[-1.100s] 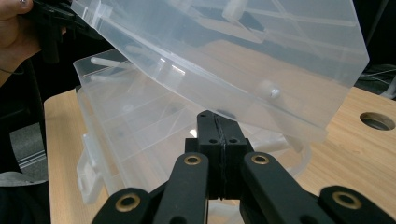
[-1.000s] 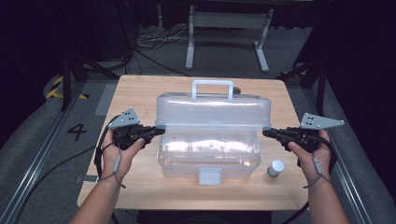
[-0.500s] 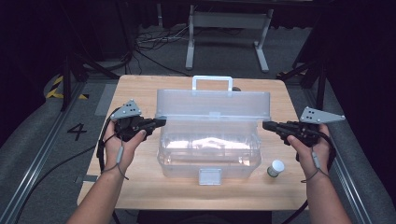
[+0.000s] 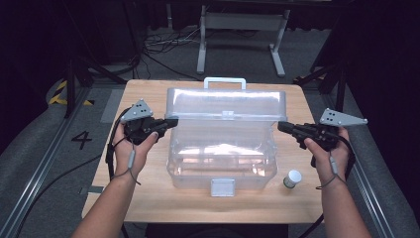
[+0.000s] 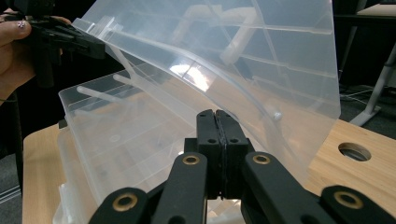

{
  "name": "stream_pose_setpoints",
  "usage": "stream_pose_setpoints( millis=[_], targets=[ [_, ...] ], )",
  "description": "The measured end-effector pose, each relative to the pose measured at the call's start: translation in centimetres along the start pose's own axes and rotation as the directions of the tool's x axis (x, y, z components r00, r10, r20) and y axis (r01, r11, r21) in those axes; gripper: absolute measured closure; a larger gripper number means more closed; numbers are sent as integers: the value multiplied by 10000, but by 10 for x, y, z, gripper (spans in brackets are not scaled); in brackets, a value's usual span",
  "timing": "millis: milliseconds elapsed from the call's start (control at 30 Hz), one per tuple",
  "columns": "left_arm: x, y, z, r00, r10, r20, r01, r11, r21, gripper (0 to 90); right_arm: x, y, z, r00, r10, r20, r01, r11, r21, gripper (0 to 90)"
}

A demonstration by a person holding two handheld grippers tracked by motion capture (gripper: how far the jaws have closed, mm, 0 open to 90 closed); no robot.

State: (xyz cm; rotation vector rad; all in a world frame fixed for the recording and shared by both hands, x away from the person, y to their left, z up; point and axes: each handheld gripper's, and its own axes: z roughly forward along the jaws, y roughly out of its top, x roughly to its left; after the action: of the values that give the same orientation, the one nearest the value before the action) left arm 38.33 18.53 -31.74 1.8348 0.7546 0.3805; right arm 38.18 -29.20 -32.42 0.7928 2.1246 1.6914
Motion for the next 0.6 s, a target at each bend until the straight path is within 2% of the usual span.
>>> stream_pose_setpoints(
  millis=[400, 600],
  targets=[
    [4, 6, 3, 9998, -73, -160, 71, 9999, -93, 895, 2, 6, 3, 9997, -164, 159, 165, 9999, -40, 877],
    [5, 8, 4, 9998, -78, -193, 76, 9999, -136, 894, 4, 10, 5, 9984, -378, 410, 380, 9993, -37, 871]
  ],
)
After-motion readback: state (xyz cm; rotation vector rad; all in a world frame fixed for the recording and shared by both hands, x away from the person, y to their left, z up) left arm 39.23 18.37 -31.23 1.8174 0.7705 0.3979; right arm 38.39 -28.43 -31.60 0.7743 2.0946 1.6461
